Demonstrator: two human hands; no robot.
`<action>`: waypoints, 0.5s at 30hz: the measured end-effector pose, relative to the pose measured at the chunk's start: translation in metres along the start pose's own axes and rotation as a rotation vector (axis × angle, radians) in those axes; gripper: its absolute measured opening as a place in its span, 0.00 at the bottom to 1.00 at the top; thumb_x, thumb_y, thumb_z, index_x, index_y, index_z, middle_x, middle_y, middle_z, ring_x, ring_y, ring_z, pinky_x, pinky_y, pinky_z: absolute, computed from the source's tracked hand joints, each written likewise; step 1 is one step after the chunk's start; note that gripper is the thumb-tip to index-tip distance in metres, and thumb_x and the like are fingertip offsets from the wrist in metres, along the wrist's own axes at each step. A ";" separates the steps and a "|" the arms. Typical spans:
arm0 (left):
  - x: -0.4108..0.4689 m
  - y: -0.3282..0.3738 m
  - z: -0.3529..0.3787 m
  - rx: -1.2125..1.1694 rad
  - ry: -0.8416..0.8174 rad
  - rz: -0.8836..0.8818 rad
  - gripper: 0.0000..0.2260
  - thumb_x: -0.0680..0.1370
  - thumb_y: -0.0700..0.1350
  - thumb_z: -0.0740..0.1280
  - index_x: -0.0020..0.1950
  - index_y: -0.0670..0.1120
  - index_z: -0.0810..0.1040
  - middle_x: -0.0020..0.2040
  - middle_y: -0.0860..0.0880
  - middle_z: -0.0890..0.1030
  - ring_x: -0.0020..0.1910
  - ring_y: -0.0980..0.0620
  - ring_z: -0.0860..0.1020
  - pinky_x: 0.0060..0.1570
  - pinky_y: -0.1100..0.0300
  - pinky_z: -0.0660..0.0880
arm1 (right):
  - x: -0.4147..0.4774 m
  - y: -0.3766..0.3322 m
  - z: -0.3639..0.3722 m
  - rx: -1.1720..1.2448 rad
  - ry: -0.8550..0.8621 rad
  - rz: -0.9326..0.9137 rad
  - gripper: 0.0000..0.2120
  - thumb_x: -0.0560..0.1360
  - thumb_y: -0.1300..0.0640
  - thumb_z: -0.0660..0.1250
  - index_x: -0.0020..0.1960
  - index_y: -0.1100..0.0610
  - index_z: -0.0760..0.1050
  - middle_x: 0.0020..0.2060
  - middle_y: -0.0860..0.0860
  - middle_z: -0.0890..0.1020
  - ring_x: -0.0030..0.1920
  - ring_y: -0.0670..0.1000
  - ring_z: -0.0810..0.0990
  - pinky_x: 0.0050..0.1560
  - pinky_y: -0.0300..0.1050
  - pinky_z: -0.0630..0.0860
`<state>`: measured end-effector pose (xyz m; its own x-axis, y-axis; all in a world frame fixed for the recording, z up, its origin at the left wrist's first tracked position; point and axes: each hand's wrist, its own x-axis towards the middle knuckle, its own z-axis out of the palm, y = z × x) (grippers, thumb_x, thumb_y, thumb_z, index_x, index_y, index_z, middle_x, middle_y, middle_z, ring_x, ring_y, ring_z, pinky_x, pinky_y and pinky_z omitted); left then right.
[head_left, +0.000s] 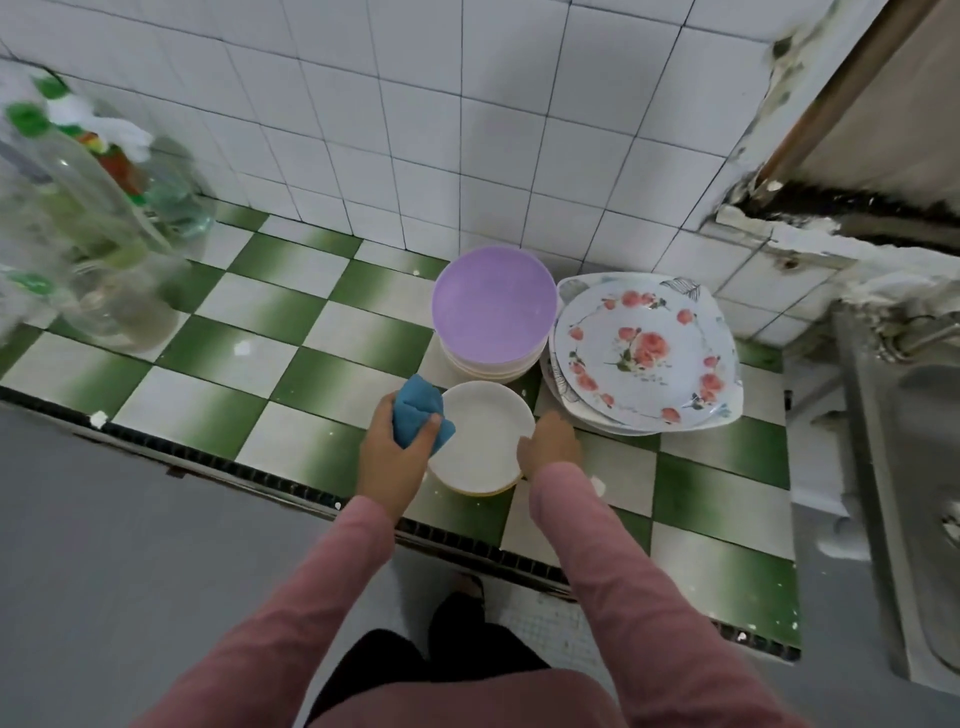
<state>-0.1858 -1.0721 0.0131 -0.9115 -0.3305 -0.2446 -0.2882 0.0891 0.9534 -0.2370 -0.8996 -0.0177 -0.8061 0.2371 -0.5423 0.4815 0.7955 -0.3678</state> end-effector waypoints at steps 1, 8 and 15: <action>0.003 0.001 0.002 -0.004 -0.001 0.001 0.11 0.78 0.41 0.70 0.56 0.51 0.73 0.49 0.53 0.79 0.48 0.52 0.78 0.51 0.54 0.78 | 0.002 0.000 -0.001 0.014 0.004 0.002 0.15 0.81 0.59 0.62 0.66 0.63 0.69 0.63 0.60 0.77 0.61 0.60 0.78 0.56 0.48 0.74; 0.016 0.001 0.003 -0.005 -0.012 0.037 0.10 0.78 0.39 0.69 0.56 0.49 0.74 0.48 0.53 0.79 0.44 0.58 0.77 0.43 0.66 0.76 | -0.002 -0.002 0.003 0.064 0.022 -0.026 0.16 0.80 0.64 0.62 0.66 0.63 0.64 0.62 0.62 0.77 0.60 0.62 0.78 0.55 0.51 0.75; 0.035 0.001 -0.005 0.006 -0.015 0.046 0.09 0.77 0.41 0.70 0.55 0.47 0.75 0.48 0.51 0.79 0.45 0.54 0.78 0.45 0.60 0.77 | -0.010 -0.012 -0.002 -0.124 0.074 -0.112 0.22 0.79 0.65 0.62 0.70 0.62 0.60 0.61 0.61 0.77 0.58 0.62 0.80 0.55 0.52 0.77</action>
<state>-0.2164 -1.0879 0.0059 -0.9282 -0.3117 -0.2034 -0.2476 0.1091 0.9627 -0.2352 -0.9107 -0.0064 -0.8775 0.1804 -0.4444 0.3452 0.8807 -0.3243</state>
